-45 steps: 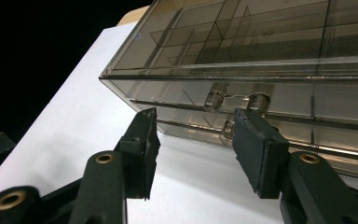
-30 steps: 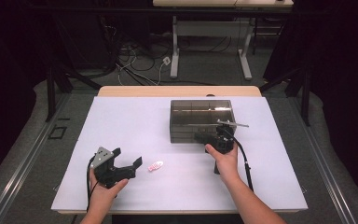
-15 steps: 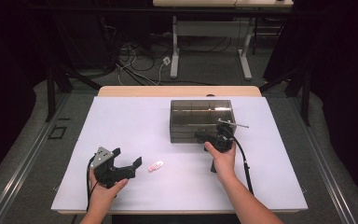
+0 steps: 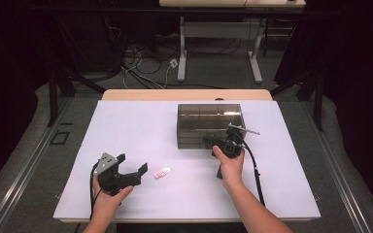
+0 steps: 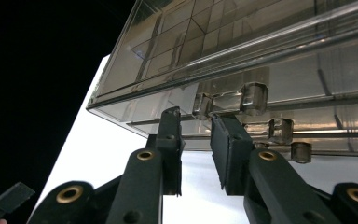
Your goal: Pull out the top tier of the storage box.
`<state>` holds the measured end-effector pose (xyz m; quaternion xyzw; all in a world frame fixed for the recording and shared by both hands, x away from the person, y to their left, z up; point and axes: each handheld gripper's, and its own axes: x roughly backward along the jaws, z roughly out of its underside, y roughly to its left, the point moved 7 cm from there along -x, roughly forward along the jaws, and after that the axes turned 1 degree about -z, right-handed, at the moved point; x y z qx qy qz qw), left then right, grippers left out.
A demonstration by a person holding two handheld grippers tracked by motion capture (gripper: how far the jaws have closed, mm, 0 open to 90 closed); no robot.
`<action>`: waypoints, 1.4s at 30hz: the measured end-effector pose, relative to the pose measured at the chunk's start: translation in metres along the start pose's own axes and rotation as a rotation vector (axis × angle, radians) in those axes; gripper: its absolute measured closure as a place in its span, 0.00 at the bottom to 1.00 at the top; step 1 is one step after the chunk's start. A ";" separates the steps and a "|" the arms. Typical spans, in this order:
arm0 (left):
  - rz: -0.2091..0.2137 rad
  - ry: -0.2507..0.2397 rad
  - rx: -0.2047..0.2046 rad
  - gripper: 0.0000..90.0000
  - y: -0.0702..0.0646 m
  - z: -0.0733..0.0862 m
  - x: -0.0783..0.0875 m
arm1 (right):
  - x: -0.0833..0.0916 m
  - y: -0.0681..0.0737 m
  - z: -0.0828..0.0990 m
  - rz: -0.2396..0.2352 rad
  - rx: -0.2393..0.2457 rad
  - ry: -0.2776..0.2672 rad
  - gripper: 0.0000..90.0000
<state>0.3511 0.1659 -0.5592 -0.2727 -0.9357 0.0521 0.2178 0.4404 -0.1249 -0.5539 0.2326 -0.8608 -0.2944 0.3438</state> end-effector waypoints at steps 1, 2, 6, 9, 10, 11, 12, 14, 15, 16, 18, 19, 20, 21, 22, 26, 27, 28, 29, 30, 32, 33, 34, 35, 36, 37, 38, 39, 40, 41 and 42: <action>0.000 0.000 0.000 0.02 0.000 0.000 0.000 | 0.001 0.000 0.001 0.004 -0.008 0.011 0.83; 0.000 0.000 0.001 0.02 0.000 0.000 0.000 | 0.001 0.000 0.001 0.004 -0.015 0.007 0.84; 0.001 0.001 -0.002 0.02 0.000 0.000 0.000 | 0.000 -0.001 0.001 0.002 -0.076 -0.032 0.87; 0.002 0.001 0.002 0.02 0.000 0.000 0.000 | 0.002 -0.004 0.002 -0.005 -0.101 -0.029 0.88; 0.002 0.001 0.002 0.02 0.000 0.000 0.000 | 0.002 -0.003 0.002 -0.015 -0.110 -0.040 0.88; 0.002 0.001 0.003 0.02 0.000 0.001 0.000 | 0.001 -0.004 0.002 -0.001 -0.104 -0.061 0.88; 0.002 0.002 0.003 0.02 0.000 0.001 -0.001 | 0.002 -0.003 0.003 0.002 -0.106 -0.045 0.88; 0.002 0.002 0.002 0.02 0.000 0.001 -0.001 | 0.002 -0.002 0.003 -0.001 -0.118 -0.058 0.89; 0.002 0.002 0.002 0.02 0.000 0.001 -0.001 | 0.002 -0.002 0.003 -0.001 -0.118 -0.058 0.89; 0.001 0.002 0.002 0.02 0.000 0.001 -0.001 | 0.002 -0.002 0.004 0.006 -0.123 -0.066 0.90; 0.002 0.002 0.000 0.02 0.000 0.001 -0.001 | 0.001 -0.001 0.005 -0.001 -0.148 -0.088 0.90; 0.001 0.003 0.001 0.02 0.000 0.001 -0.001 | 0.000 -0.001 0.004 -0.004 -0.162 -0.115 0.90; 0.002 0.003 0.001 0.02 0.000 0.001 -0.001 | 0.001 -0.001 0.005 -0.009 -0.184 -0.103 0.90; 0.002 0.002 0.001 0.02 0.000 0.001 -0.001 | 0.000 -0.001 0.005 -0.013 -0.189 -0.126 0.91; 0.002 0.002 0.001 0.02 0.000 0.001 -0.001 | 0.000 -0.001 0.005 -0.013 -0.189 -0.126 0.91; 0.002 0.002 0.002 0.02 0.000 0.001 -0.001 | 0.001 -0.001 0.008 0.006 -0.197 -0.127 0.92; 0.002 0.002 0.002 0.02 0.000 0.001 -0.001 | 0.001 -0.001 0.008 0.006 -0.197 -0.127 0.92; 0.002 0.003 0.001 0.02 0.000 0.001 -0.001 | 0.001 0.000 0.008 0.003 -0.202 -0.127 0.92; 0.002 0.003 0.001 0.02 0.000 0.001 -0.001 | 0.001 0.000 0.008 0.003 -0.202 -0.127 0.92; 0.002 0.002 0.001 0.02 0.000 0.001 -0.001 | 0.001 -0.001 0.008 0.003 -0.203 -0.130 0.92; 0.002 0.003 0.000 0.02 0.000 0.001 -0.001 | 0.001 0.000 0.008 0.001 -0.206 -0.134 0.92; 0.002 0.003 0.000 0.02 0.000 0.001 -0.001 | 0.001 -0.001 0.008 0.005 -0.195 -0.133 0.92; 0.002 0.003 0.001 0.02 0.000 0.001 -0.001 | 0.002 -0.001 0.009 0.008 -0.198 -0.119 0.92; 0.002 0.003 0.001 0.02 0.000 0.001 -0.001 | 0.001 0.000 0.009 0.002 -0.205 -0.125 0.92; 0.001 0.003 0.000 0.02 0.000 0.001 -0.001 | 0.001 -0.001 0.009 -0.001 -0.193 -0.130 0.92; 0.001 0.003 0.000 0.02 0.000 0.001 -0.001 | 0.001 0.001 0.009 -0.007 -0.207 -0.139 0.92; 0.002 0.004 0.000 0.02 0.000 0.001 -0.001 | 0.002 0.001 0.010 -0.003 -0.204 -0.130 0.92; 0.001 0.005 0.000 0.02 0.000 0.001 -0.001 | 0.003 0.000 0.011 -0.002 -0.199 -0.116 0.92; 0.001 0.004 0.000 0.02 0.000 0.001 -0.001 | 0.003 0.000 0.012 -0.003 -0.210 -0.119 0.92; 0.001 0.004 0.000 0.02 0.000 0.001 -0.001 | 0.003 0.000 0.012 -0.003 -0.210 -0.119 0.92; 0.001 0.003 0.000 0.02 0.000 0.001 -0.001 | 0.003 0.000 0.012 -0.018 -0.204 -0.146 0.92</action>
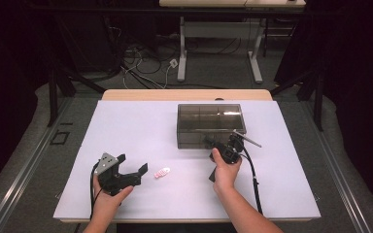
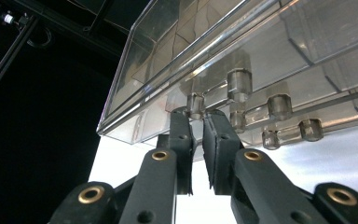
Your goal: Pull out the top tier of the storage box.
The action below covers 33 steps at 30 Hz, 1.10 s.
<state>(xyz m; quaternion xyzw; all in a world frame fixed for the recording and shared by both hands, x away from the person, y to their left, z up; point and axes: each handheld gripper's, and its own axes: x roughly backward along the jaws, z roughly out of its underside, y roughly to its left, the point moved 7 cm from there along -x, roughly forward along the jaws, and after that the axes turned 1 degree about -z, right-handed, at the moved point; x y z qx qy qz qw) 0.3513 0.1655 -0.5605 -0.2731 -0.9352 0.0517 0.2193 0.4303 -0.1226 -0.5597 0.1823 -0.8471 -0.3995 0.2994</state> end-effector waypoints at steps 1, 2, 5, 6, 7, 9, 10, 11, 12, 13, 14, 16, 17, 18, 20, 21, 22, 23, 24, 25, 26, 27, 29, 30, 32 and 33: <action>0.000 0.000 0.000 0.02 0.000 0.000 0.000 | 0.000 0.000 0.000 0.001 0.000 -0.001 0.92; 0.000 0.001 0.001 0.02 0.000 0.000 0.000 | 0.002 0.000 0.002 0.011 -0.002 0.026 0.92; -0.001 0.001 0.000 0.02 0.000 0.000 0.000 | 0.003 0.000 0.002 -0.006 -0.001 0.006 0.92; -0.001 0.001 0.000 0.02 0.000 0.000 0.000 | 0.003 0.000 0.003 -0.002 0.000 -0.002 0.92; -0.002 0.001 0.000 0.02 0.000 0.000 0.000 | 0.004 0.000 0.003 -0.001 0.005 0.001 0.92; -0.002 0.001 0.001 0.02 0.000 0.000 0.000 | 0.005 0.001 0.004 -0.002 0.001 0.003 0.92; -0.002 0.001 0.001 0.02 0.000 0.000 0.000 | 0.005 0.001 0.004 -0.002 0.001 0.003 0.92; -0.002 0.000 0.001 0.02 0.000 0.000 0.000 | 0.006 0.001 0.005 -0.002 0.000 0.004 0.92; -0.003 0.001 0.001 0.02 0.000 0.000 0.000 | 0.008 0.001 0.006 -0.001 0.007 0.017 0.92; -0.004 0.001 0.003 0.02 0.000 0.000 0.000 | 0.008 0.001 0.006 0.000 0.005 0.009 0.92; -0.004 0.002 0.003 0.02 0.000 0.000 0.000 | 0.010 0.002 0.007 -0.003 0.007 0.019 0.92; -0.004 0.001 0.003 0.02 0.000 0.000 0.000 | 0.011 0.002 0.009 -0.003 0.019 0.025 0.92; -0.004 0.000 0.003 0.02 0.000 0.000 0.000 | 0.011 0.002 0.009 -0.003 0.019 0.025 0.92; -0.005 0.000 0.004 0.02 0.000 0.000 0.000 | 0.014 0.001 0.011 0.018 0.030 0.047 0.92; -0.004 -0.001 0.003 0.02 0.000 0.000 0.000 | 0.016 0.001 0.013 0.025 0.039 0.061 0.92; -0.005 0.000 0.003 0.02 0.000 0.000 0.000 | 0.014 0.002 0.012 0.009 0.031 0.031 0.92; -0.005 0.000 0.003 0.02 0.000 0.000 0.000 | 0.014 0.002 0.012 0.009 0.031 0.031 0.92; -0.005 0.000 0.004 0.02 0.000 0.000 0.000 | 0.016 0.001 0.013 0.005 0.040 0.033 0.92; -0.005 0.000 0.006 0.02 0.000 0.000 0.000 | 0.018 0.002 0.015 0.000 0.040 0.052 0.92; -0.005 0.000 0.006 0.02 0.000 0.000 0.000 | 0.018 0.002 0.015 0.000 0.040 0.052 0.92; -0.005 0.002 0.005 0.02 0.000 0.000 0.000 | 0.019 0.002 0.016 -0.005 0.047 0.044 0.92; -0.005 0.002 0.005 0.02 0.000 0.000 0.000 | 0.020 0.002 0.016 0.001 0.045 0.052 0.92; -0.005 0.001 0.003 0.02 0.000 0.000 0.000 | 0.022 0.002 0.017 0.008 0.053 0.062 0.92; -0.005 0.001 0.003 0.02 0.000 0.000 0.000 | 0.019 0.003 0.016 -0.012 0.047 0.012 0.92; -0.005 0.002 0.005 0.02 0.000 0.000 0.000 | 0.023 0.002 0.018 -0.002 0.049 0.059 0.92; -0.005 0.002 0.005 0.02 0.000 0.000 0.000 | 0.023 0.002 0.018 -0.002 0.049 0.059 0.92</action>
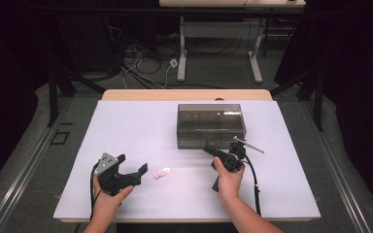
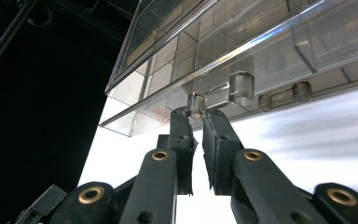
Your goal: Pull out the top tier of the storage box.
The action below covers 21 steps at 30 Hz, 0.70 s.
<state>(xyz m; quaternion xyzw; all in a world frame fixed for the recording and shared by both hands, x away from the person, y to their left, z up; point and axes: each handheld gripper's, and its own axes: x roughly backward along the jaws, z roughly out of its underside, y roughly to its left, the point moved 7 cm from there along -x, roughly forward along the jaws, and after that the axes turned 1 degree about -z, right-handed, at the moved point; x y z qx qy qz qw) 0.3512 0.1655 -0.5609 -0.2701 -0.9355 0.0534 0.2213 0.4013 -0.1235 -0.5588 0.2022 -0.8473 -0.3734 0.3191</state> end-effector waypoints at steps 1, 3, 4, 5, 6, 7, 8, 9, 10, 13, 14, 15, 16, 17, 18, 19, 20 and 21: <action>0.001 0.001 -0.001 0.02 0.000 0.000 0.000 | 0.001 -0.001 0.001 0.003 0.013 0.004 0.92; 0.000 0.000 -0.001 0.02 0.000 0.000 0.000 | 0.002 0.000 0.002 -0.007 0.005 0.006 0.92; 0.000 0.000 0.000 0.02 0.000 0.000 0.000 | 0.003 0.000 0.002 0.010 0.010 0.016 0.92; 0.000 0.000 0.000 0.02 0.000 0.000 0.000 | 0.003 0.000 0.002 0.010 0.010 0.016 0.92; 0.000 0.000 0.000 0.02 0.000 0.000 0.000 | 0.002 -0.001 0.002 -0.005 0.023 -0.001 0.92; 0.000 0.000 0.001 0.02 0.000 0.000 0.000 | 0.004 0.000 0.004 -0.002 0.018 0.013 0.92; 0.000 0.001 0.000 0.02 0.000 0.000 0.000 | 0.003 0.001 0.004 -0.002 0.015 0.004 0.92; 0.000 0.001 0.000 0.02 0.000 0.000 0.000 | 0.003 0.001 0.003 -0.002 0.011 -0.009 0.92; 0.000 0.002 -0.001 0.02 0.000 0.000 0.000 | 0.003 0.001 0.004 -0.004 0.012 -0.003 0.92; 0.000 0.001 -0.001 0.02 0.000 0.000 0.000 | 0.005 0.001 0.004 -0.012 0.018 0.021 0.92; 0.000 0.001 -0.001 0.02 0.000 0.000 0.000 | 0.005 0.001 0.004 -0.014 0.019 0.021 0.92; 0.000 0.001 -0.001 0.02 0.000 0.000 -0.001 | 0.005 0.001 0.004 -0.014 0.019 0.021 0.92; 0.000 0.001 -0.001 0.02 0.000 0.000 -0.001 | 0.005 0.001 0.004 -0.009 0.020 0.020 0.92; 0.000 0.001 0.000 0.02 0.000 0.000 -0.001 | 0.005 0.000 0.004 -0.002 0.024 0.024 0.92; 0.000 0.001 0.000 0.02 0.000 0.000 -0.001 | 0.005 0.000 0.004 -0.003 0.026 0.022 0.92; -0.001 0.000 0.000 0.02 0.001 0.000 -0.001 | 0.005 0.001 0.004 -0.010 0.032 0.017 0.92; -0.001 0.000 0.000 0.02 0.001 0.000 -0.001 | 0.005 0.001 0.004 -0.010 0.032 0.017 0.92; -0.002 0.001 0.000 0.02 0.001 0.000 0.000 | 0.006 0.001 0.004 -0.005 0.044 0.019 0.91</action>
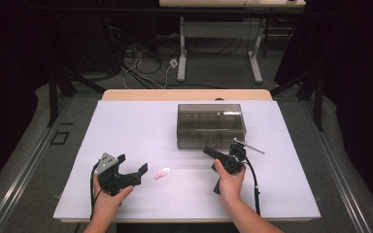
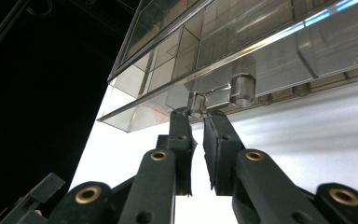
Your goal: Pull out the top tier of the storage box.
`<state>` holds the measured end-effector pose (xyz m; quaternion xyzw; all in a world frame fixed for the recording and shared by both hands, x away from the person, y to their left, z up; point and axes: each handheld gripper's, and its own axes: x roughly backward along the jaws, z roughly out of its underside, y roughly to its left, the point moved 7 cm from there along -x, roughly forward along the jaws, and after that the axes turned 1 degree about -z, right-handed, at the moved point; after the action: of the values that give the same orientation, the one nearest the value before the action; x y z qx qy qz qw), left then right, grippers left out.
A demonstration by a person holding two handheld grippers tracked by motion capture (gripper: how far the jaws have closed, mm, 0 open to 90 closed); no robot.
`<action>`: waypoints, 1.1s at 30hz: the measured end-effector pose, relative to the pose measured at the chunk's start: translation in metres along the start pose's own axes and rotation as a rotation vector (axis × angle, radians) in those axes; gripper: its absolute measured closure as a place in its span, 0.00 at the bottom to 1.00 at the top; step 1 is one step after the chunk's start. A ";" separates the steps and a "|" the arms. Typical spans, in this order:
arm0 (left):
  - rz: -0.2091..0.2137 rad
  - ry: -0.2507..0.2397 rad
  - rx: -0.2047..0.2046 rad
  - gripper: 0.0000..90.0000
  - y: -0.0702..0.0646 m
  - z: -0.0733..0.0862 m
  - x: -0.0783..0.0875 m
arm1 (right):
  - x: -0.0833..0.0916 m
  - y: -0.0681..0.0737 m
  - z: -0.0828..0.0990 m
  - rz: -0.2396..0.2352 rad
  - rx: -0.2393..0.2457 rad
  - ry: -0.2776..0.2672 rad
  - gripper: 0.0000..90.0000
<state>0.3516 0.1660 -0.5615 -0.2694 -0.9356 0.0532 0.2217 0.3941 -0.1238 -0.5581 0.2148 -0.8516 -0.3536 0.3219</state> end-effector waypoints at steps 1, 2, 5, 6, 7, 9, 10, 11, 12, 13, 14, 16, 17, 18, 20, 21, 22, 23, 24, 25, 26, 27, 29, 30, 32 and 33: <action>0.000 0.000 0.000 0.02 0.000 0.000 0.000 | 0.000 0.000 0.000 0.000 0.000 0.000 0.91; 0.000 0.000 0.000 0.02 0.000 0.000 0.000 | 0.000 0.000 0.000 0.001 0.005 0.001 0.90; -0.001 0.000 0.000 0.02 0.000 0.000 0.000 | 0.002 0.001 0.001 0.004 0.022 0.005 0.86; -0.002 0.001 -0.001 0.02 0.000 0.000 0.000 | 0.002 0.001 0.000 0.003 0.028 -0.006 0.86; -0.002 0.001 -0.001 0.02 0.000 0.000 0.000 | 0.002 0.001 0.000 0.003 0.028 -0.006 0.86; -0.002 0.001 -0.001 0.03 0.000 0.000 0.000 | 0.004 0.001 0.000 -0.005 0.043 0.001 0.84; -0.002 0.002 -0.001 0.03 0.000 0.000 0.000 | 0.004 0.003 -0.001 0.000 0.047 -0.012 0.81; -0.002 0.004 -0.002 0.03 0.000 0.001 0.000 | 0.005 0.003 0.000 0.007 0.053 0.000 0.80; -0.002 0.004 -0.002 0.03 0.000 0.001 0.000 | 0.006 0.003 -0.001 0.010 0.077 -0.003 0.79; -0.002 0.004 -0.001 0.03 0.000 0.001 0.000 | 0.006 0.003 -0.001 0.010 0.077 -0.003 0.79; -0.003 0.004 0.000 0.03 0.000 0.001 0.000 | 0.007 0.005 0.000 0.005 0.097 -0.007 0.77; -0.003 0.005 -0.001 0.03 0.000 0.001 0.000 | 0.007 0.007 0.000 0.010 0.106 -0.010 0.75; -0.003 0.005 -0.001 0.03 0.000 0.001 0.000 | 0.008 0.008 0.001 0.016 0.107 -0.005 0.74; -0.003 0.005 -0.001 0.03 0.001 0.001 0.000 | 0.009 0.008 0.001 0.019 0.109 -0.004 0.73; -0.004 0.004 -0.001 0.03 0.001 0.001 0.000 | 0.011 0.010 0.001 0.011 0.124 -0.005 0.71; -0.003 0.005 -0.001 0.03 0.001 0.001 0.000 | 0.011 0.010 0.001 0.010 0.130 -0.007 0.71; -0.004 0.004 -0.001 0.03 0.001 0.001 0.000 | 0.012 0.012 0.001 0.007 0.133 -0.015 0.70; -0.004 0.005 -0.002 0.03 0.001 0.001 0.000 | 0.013 0.012 0.001 0.013 0.141 -0.007 0.69; -0.004 0.006 -0.002 0.03 0.001 0.001 0.000 | 0.014 0.014 0.001 0.004 0.141 -0.011 0.69; -0.004 0.007 -0.001 0.03 0.001 0.001 0.000 | 0.015 0.014 0.001 0.012 0.160 -0.016 0.68; -0.004 0.007 -0.001 0.03 0.001 0.001 0.000 | 0.016 0.016 0.000 0.012 0.168 -0.024 0.67; -0.005 0.007 -0.001 0.03 0.001 0.001 0.000 | 0.017 0.017 0.000 0.016 0.183 -0.025 0.66; -0.005 0.007 0.000 0.03 0.001 0.001 -0.001 | 0.019 0.020 -0.001 0.012 0.195 -0.035 0.64; -0.005 0.007 0.000 0.03 0.001 0.001 -0.001 | 0.020 0.022 -0.002 0.013 0.208 -0.036 0.64; -0.004 0.006 0.001 0.03 0.000 0.001 -0.001 | 0.021 0.025 -0.004 0.018 0.239 -0.040 0.62; -0.004 0.007 0.001 0.03 0.000 0.001 -0.001 | 0.021 0.027 -0.005 0.018 0.247 -0.050 0.60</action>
<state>0.3519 0.1661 -0.5627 -0.2676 -0.9354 0.0520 0.2253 0.3793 -0.1209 -0.5276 0.2364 -0.8983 -0.2482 0.2749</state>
